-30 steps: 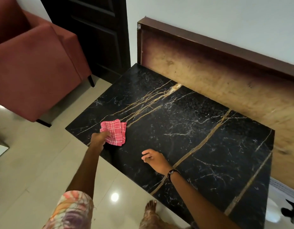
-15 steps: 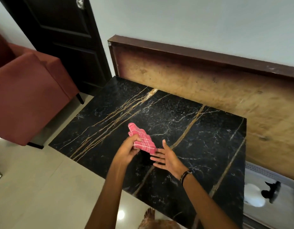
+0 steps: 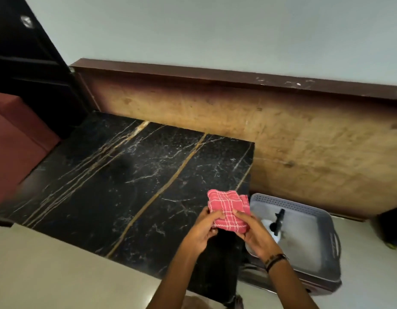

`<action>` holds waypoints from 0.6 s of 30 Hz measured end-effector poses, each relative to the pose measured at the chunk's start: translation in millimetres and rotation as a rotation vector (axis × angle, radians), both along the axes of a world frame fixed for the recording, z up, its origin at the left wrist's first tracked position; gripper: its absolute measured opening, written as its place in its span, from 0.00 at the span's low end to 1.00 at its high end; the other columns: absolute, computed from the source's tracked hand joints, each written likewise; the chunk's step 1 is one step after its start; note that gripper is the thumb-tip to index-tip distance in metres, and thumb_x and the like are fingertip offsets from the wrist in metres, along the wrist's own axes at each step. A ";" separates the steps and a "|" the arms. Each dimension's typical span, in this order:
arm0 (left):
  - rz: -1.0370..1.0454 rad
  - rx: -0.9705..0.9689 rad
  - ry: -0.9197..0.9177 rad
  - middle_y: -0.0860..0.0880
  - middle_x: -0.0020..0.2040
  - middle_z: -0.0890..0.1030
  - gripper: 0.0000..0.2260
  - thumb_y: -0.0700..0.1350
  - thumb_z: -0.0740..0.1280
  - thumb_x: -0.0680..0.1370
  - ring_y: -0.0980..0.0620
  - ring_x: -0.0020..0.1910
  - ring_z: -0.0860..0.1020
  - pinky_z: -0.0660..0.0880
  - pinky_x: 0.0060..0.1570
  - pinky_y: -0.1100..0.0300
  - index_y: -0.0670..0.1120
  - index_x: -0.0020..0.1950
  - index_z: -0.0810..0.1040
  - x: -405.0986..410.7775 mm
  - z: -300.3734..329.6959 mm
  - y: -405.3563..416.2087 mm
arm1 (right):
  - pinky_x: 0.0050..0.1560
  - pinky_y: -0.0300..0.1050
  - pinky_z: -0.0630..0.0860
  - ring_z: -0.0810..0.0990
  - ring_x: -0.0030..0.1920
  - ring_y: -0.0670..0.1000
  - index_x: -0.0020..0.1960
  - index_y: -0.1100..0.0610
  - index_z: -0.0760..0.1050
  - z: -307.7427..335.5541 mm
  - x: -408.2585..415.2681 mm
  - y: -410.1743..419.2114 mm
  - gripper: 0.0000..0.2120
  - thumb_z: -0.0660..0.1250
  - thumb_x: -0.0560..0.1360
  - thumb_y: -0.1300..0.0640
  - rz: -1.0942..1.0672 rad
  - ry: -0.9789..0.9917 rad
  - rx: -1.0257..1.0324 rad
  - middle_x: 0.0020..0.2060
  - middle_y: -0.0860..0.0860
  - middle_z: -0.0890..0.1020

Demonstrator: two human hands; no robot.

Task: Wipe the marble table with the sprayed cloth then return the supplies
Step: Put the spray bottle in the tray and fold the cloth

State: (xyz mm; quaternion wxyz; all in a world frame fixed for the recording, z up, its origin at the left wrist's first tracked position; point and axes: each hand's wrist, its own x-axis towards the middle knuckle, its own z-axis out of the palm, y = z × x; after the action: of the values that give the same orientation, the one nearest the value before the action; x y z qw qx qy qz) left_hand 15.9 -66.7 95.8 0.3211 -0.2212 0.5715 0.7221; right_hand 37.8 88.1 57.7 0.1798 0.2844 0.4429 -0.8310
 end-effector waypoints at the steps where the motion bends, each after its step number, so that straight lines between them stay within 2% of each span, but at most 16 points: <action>1: -0.048 -0.015 -0.006 0.53 0.35 0.78 0.12 0.41 0.69 0.72 0.59 0.29 0.74 0.66 0.26 0.67 0.48 0.55 0.75 7.0 -3.1 18.9 | 0.56 0.51 0.78 0.79 0.59 0.58 0.64 0.60 0.74 -1.6 9.9 19.3 0.25 0.73 0.68 0.58 -0.041 -0.003 0.027 0.57 0.59 0.81; 3: -0.124 -0.019 -0.019 0.54 0.30 0.74 0.07 0.42 0.69 0.74 0.60 0.25 0.70 0.63 0.25 0.68 0.47 0.51 0.74 19.1 -10.0 53.1 | 0.59 0.55 0.75 0.78 0.60 0.59 0.63 0.59 0.75 -3.8 28.7 56.8 0.29 0.77 0.64 0.56 -0.122 0.000 0.081 0.56 0.59 0.82; 6: -0.191 -0.013 -0.026 0.52 0.33 0.75 0.05 0.45 0.66 0.77 0.60 0.24 0.71 0.64 0.24 0.69 0.48 0.52 0.76 33.2 -18.0 95.4 | 0.52 0.50 0.77 0.81 0.55 0.56 0.63 0.57 0.75 -5.3 54.3 104.6 0.20 0.70 0.71 0.60 -0.249 -0.008 0.163 0.55 0.57 0.83; 8: -0.208 0.000 -0.021 0.51 0.40 0.80 0.05 0.46 0.65 0.78 0.59 0.29 0.76 0.69 0.27 0.68 0.49 0.53 0.77 40.8 -22.6 117.7 | 0.50 0.48 0.76 0.81 0.54 0.54 0.62 0.57 0.74 -7.2 67.6 131.3 0.17 0.68 0.74 0.61 -0.311 -0.035 0.203 0.54 0.56 0.83; 10: -0.226 0.013 -0.012 0.50 0.49 0.81 0.07 0.47 0.64 0.78 0.56 0.40 0.81 0.74 0.32 0.66 0.49 0.56 0.76 45.5 -28.8 132.4 | 0.49 0.47 0.75 0.80 0.53 0.53 0.61 0.55 0.74 -14.0 78.2 152.3 0.16 0.68 0.74 0.61 -0.354 -0.063 0.248 0.52 0.54 0.82; 12: -0.246 -0.006 0.008 0.49 0.57 0.78 0.10 0.46 0.64 0.79 0.55 0.49 0.80 0.78 0.38 0.65 0.47 0.60 0.75 48.4 -34.0 145.0 | 0.51 0.48 0.74 0.79 0.52 0.51 0.64 0.54 0.71 -26.3 85.9 171.6 0.18 0.67 0.74 0.61 -0.389 -0.084 0.306 0.53 0.54 0.81; 16: -0.272 -0.105 0.028 0.51 0.60 0.69 0.15 0.44 0.61 0.80 0.56 0.50 0.75 0.76 0.56 0.58 0.49 0.67 0.71 50.4 -42.0 162.8 | 0.56 0.54 0.72 0.78 0.53 0.57 0.67 0.58 0.69 -60.4 88.0 194.9 0.22 0.68 0.74 0.63 -0.373 -0.169 0.432 0.56 0.57 0.79; 18: -0.293 -0.144 0.026 0.49 0.64 0.67 0.17 0.44 0.61 0.80 0.53 0.56 0.72 0.74 0.57 0.58 0.50 0.69 0.70 50.0 -47.8 169.1 | 0.59 0.57 0.73 0.78 0.54 0.60 0.65 0.60 0.70 -81.1 84.1 199.9 0.20 0.68 0.74 0.63 -0.308 -0.213 0.519 0.57 0.60 0.79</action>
State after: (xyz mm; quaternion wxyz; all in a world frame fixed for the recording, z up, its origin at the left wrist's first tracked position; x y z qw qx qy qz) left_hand 65.9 102.3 48.0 0.3986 -0.1486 0.6520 0.6276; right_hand 121.9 288.0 -23.3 0.0188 0.4697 0.5707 -0.6733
